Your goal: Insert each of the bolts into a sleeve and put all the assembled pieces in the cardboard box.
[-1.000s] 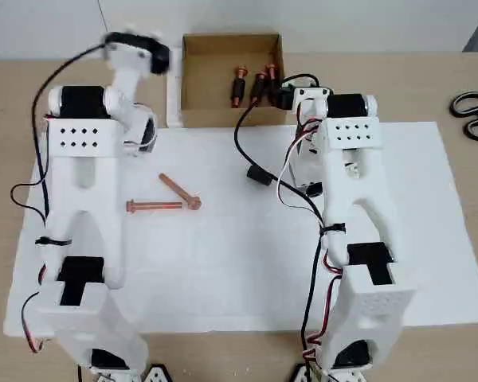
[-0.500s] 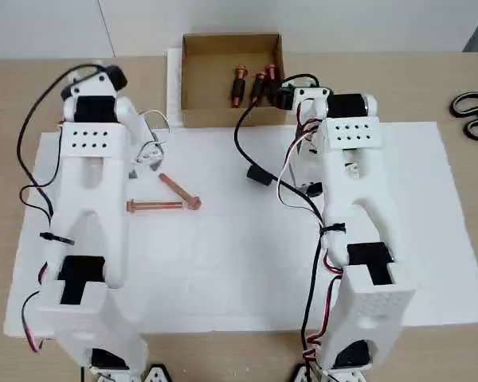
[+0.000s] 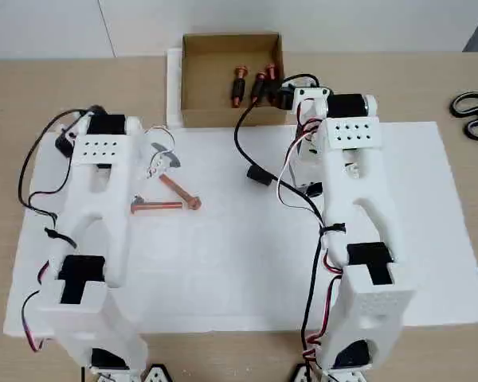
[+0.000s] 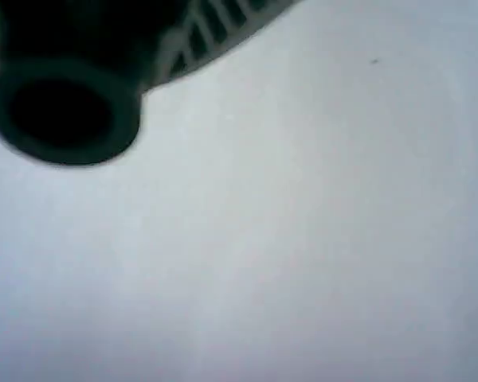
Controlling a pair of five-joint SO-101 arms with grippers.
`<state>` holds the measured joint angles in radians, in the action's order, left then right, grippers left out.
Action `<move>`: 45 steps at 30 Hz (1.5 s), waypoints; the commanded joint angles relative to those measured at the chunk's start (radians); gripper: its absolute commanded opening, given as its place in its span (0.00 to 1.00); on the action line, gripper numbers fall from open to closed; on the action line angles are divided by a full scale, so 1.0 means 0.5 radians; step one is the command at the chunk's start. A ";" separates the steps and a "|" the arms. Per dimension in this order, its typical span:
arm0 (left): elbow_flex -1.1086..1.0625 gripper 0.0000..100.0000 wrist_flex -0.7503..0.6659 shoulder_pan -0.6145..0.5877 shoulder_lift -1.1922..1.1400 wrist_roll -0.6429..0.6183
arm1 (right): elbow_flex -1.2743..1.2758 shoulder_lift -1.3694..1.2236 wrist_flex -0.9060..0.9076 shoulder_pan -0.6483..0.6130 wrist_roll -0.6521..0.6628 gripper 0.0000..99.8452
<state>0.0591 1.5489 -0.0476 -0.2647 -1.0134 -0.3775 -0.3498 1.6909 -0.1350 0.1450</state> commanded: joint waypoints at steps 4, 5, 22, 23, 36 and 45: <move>-0.207 0.35 -0.218 -0.080 0.012 -0.117 | 0.000 0.143 0.026 0.002 0.006 0.00; -0.226 0.35 -0.236 -0.117 0.012 -0.126 | 0.000 0.143 0.026 0.002 0.006 0.00; -0.345 0.35 -0.258 -0.184 0.012 -0.129 | 0.000 0.143 0.026 -0.002 0.006 0.00; -0.364 0.35 -0.285 -0.184 0.012 -0.129 | 0.000 0.143 0.026 -0.002 0.006 0.00; -0.637 0.16 -0.657 -0.184 0.031 -0.117 | 0.000 0.143 0.026 -0.002 0.006 0.00; -0.634 0.09 -0.657 -0.184 0.034 -0.117 | 0.000 0.143 0.026 -0.002 0.006 0.00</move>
<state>-0.2539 1.2252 -0.1335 -0.2585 -1.0779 -0.3775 -0.3498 1.6909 -0.1350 0.1450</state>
